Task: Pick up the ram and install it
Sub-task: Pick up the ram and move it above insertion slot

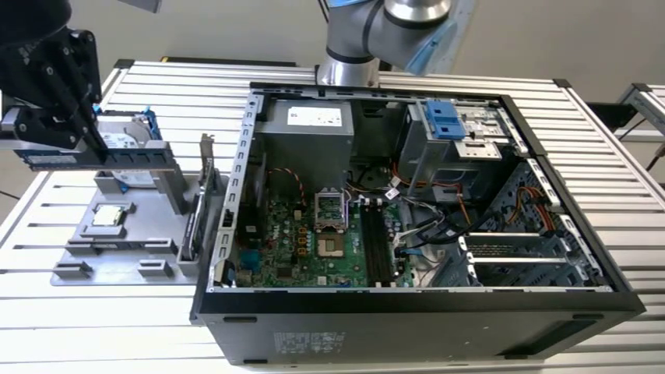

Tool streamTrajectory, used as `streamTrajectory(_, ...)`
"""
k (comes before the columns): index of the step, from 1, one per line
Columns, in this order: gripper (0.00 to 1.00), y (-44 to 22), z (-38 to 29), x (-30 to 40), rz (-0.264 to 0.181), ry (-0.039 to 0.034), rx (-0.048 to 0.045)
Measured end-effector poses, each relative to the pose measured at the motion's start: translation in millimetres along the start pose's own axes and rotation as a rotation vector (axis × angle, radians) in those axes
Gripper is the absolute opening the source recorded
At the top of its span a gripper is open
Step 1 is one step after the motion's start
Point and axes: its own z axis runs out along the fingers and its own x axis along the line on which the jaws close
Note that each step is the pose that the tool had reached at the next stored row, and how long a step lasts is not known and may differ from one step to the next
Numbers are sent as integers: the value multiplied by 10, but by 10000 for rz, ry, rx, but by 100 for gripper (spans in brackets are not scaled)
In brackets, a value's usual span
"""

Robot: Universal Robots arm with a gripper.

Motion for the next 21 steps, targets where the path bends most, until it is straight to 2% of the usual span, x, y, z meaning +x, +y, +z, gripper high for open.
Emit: streamTrajectory(21,0,-226,-4,7,-1,0,0)
